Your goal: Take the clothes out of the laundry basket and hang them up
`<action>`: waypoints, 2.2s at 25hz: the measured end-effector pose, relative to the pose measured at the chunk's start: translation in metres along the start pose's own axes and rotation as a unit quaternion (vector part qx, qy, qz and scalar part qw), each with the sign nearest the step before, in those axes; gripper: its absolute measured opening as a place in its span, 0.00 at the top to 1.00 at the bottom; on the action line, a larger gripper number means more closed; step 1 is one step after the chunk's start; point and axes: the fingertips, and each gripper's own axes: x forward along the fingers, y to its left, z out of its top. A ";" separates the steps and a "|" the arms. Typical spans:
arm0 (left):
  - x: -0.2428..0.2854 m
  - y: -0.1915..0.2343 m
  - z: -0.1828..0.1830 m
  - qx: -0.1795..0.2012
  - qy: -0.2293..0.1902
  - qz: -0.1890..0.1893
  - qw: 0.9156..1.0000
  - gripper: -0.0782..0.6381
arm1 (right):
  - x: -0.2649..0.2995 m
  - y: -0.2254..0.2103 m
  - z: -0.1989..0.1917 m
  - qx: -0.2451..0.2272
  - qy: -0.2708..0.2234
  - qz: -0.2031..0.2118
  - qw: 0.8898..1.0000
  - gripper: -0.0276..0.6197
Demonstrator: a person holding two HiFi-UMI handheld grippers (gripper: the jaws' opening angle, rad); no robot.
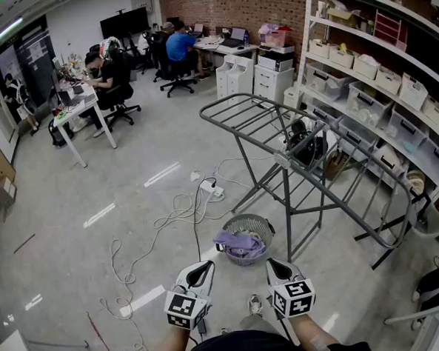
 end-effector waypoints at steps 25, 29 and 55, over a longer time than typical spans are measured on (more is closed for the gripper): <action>0.161 0.015 -0.008 -0.056 0.009 -0.003 0.998 0.61 | 0.110 -0.107 0.048 0.008 -0.024 0.073 0.997 0.75; 0.176 0.024 -0.017 -0.062 0.021 -0.011 0.998 0.61 | 0.128 -0.112 0.047 0.018 -0.016 0.074 0.997 0.80; 0.318 0.167 -0.119 -0.047 0.176 -0.263 0.947 0.60 | 0.276 -0.134 0.014 0.169 0.011 -0.162 0.972 0.47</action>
